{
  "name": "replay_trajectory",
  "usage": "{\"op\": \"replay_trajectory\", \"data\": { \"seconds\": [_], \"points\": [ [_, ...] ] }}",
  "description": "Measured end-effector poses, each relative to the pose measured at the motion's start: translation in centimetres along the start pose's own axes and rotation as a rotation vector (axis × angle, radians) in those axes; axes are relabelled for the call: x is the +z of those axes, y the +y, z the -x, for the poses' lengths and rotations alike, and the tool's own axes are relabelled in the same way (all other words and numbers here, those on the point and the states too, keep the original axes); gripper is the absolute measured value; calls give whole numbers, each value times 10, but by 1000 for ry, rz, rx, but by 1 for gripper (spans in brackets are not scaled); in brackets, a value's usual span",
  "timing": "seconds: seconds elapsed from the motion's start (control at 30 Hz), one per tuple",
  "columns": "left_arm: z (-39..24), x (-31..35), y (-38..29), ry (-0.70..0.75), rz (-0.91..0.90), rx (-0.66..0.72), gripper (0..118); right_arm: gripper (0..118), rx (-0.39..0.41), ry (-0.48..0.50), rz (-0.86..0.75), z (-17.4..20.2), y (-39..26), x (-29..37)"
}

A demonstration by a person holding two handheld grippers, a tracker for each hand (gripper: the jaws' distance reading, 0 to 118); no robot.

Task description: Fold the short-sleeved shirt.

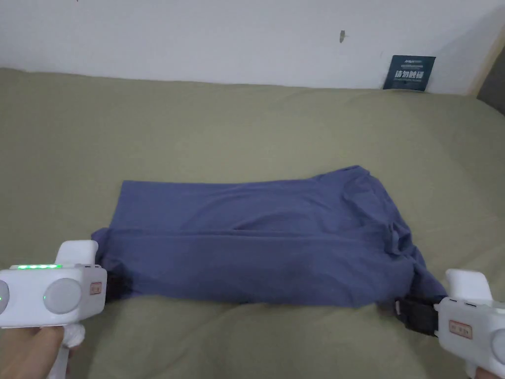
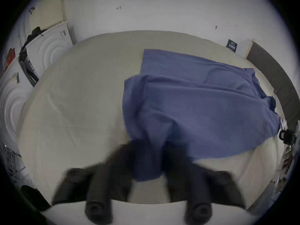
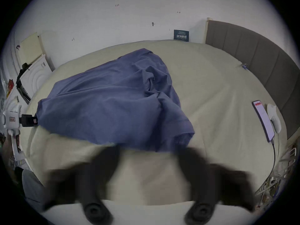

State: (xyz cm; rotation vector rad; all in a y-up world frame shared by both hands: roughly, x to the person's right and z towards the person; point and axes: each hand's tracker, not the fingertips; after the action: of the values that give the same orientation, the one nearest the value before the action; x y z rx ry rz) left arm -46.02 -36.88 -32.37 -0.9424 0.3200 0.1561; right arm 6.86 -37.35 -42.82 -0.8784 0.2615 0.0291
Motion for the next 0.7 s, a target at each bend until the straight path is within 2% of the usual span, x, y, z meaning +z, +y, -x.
{"op": "replay_trajectory", "data": {
  "seconds": [0.03, 0.1, 0.17, 0.23, 0.27, 0.33, 0.37, 0.5, 0.6, 0.7],
  "points": [
    [-2, 2, 0, -16, -15, 4, 7, 118, 0, 4, 29, 0, 3, -7],
    [-7, 0, 3, 0, 2, -18, 7, 105, 15, -9, 0, 7, 4, -7],
    [-9, -2, 1, 9, 0, -47, 7, 104, 45, -56, 3, 11, 8, -16],
    [-5, -5, 3, 3, 8, -38, 7, 100, 42, -70, -3, 7, 23, -27],
    [-5, -5, 3, -1, 9, -26, 7, 81, 42, -76, 17, 5, 29, -34],
    [-4, -5, 3, -5, 12, -22, 7, 18, 36, -72, 36, 3, 33, -41],
    [-4, -5, 4, -4, 12, -28, 7, 9, 36, -74, 39, 0, 35, -45],
    [-5, 2, 5, 3, 8, -61, 7, 7, 61, -58, 32, 2, 37, -34],
    [-2, 9, 7, 6, 7, -65, 7, 7, 46, -42, 30, -2, 37, -20],
    [-1, 19, 6, 4, -4, -68, 7, 7, 75, -34, 18, -1, 32, -4]
  ]
}}
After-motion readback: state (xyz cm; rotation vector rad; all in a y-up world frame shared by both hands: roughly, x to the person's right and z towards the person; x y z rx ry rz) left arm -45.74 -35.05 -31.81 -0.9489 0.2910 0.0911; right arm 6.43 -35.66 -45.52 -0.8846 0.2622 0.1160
